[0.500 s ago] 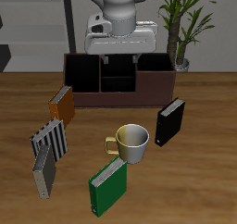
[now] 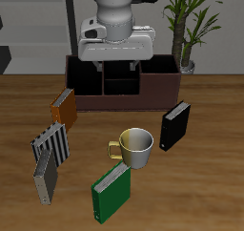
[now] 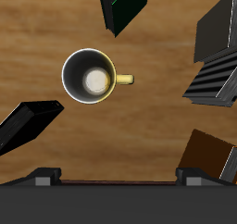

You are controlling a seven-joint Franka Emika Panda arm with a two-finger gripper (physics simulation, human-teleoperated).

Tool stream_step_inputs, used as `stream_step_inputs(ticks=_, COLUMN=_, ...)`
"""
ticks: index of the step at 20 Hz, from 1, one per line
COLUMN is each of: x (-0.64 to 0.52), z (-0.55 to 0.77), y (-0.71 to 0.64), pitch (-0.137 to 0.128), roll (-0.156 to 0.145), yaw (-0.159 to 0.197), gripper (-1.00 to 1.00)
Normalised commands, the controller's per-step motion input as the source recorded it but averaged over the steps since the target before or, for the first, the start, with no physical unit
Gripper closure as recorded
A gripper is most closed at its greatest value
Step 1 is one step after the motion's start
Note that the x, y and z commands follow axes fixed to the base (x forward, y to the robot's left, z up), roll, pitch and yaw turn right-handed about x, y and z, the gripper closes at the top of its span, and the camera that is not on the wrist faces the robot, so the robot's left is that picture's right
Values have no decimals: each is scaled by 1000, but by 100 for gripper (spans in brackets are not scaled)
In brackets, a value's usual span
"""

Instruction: Place the yellow book into the back desk caddy's left compartment

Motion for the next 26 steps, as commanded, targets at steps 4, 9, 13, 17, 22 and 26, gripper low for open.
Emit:
stream_step_inputs(ticks=4, x=359, z=98, y=-459, pitch=-29, roll=-24, yaw=13, gripper=-100)
stream_step_inputs(ticks=9, x=487, z=25, y=-697, pitch=-10, roll=-61, yaw=-64, gripper=-100)
stream_step_inputs(ticks=13, x=392, z=-18, y=-729, pitch=-11, roll=-73, yaw=-72, gripper=-100)
stream_step_inputs(ticks=17, x=291, z=-43, y=-558, pitch=-9, roll=-35, yaw=-15, gripper=-100)
stream_step_inputs(ticks=22, x=295, z=-26, y=-465, pitch=-13, roll=-81, yaw=-8, gripper=-100)
stream_step_inputs(ticks=26, x=306, z=6, y=-290, pitch=-19, roll=-59, yaw=27, gripper=-100)
